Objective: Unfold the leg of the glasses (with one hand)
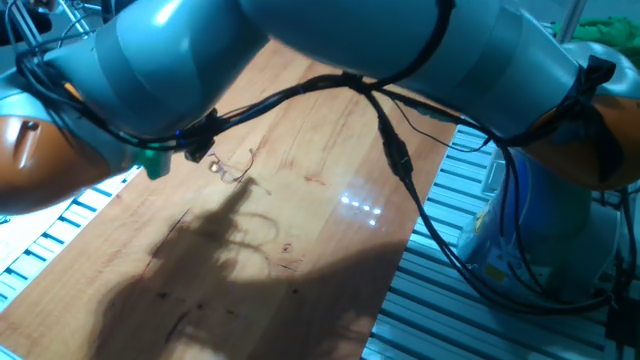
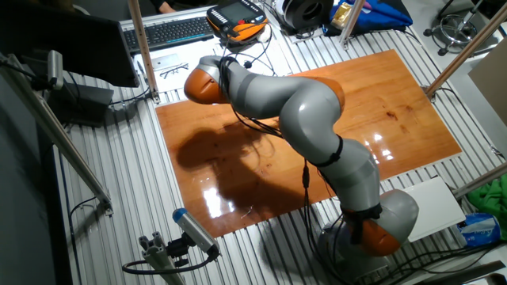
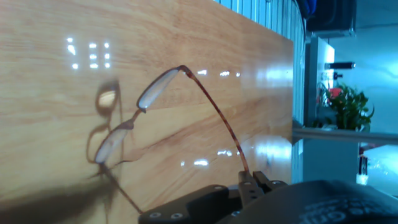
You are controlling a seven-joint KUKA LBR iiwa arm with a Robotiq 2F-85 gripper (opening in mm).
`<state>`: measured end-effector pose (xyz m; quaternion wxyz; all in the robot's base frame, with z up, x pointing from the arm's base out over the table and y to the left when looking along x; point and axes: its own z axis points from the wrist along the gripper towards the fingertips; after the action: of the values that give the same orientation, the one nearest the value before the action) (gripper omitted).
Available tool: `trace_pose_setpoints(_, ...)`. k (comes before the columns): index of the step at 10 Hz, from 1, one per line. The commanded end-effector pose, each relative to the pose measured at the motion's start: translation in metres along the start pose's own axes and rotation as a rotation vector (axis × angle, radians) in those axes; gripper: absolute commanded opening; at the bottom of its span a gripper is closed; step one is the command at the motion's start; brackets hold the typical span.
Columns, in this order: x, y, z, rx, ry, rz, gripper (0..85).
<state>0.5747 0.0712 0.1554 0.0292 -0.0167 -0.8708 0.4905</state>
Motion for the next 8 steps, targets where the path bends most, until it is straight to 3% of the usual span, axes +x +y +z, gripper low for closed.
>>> trace_pose_setpoints(1, 0.002, 0.005, -0.003, 0.003, 0.005, 0.008, 0.0)
trace_pose_setpoints(4, 0.005, 0.008, -0.006, 0.002, 0.006, 0.021, 0.0)
trace_pose_setpoints(5, 0.006, 0.009, -0.007, 0.007, 0.003, 0.029, 17.0)
trace_pose_setpoints(8, 0.008, 0.014, -0.013, 0.034, 0.002, 0.047, 17.0)
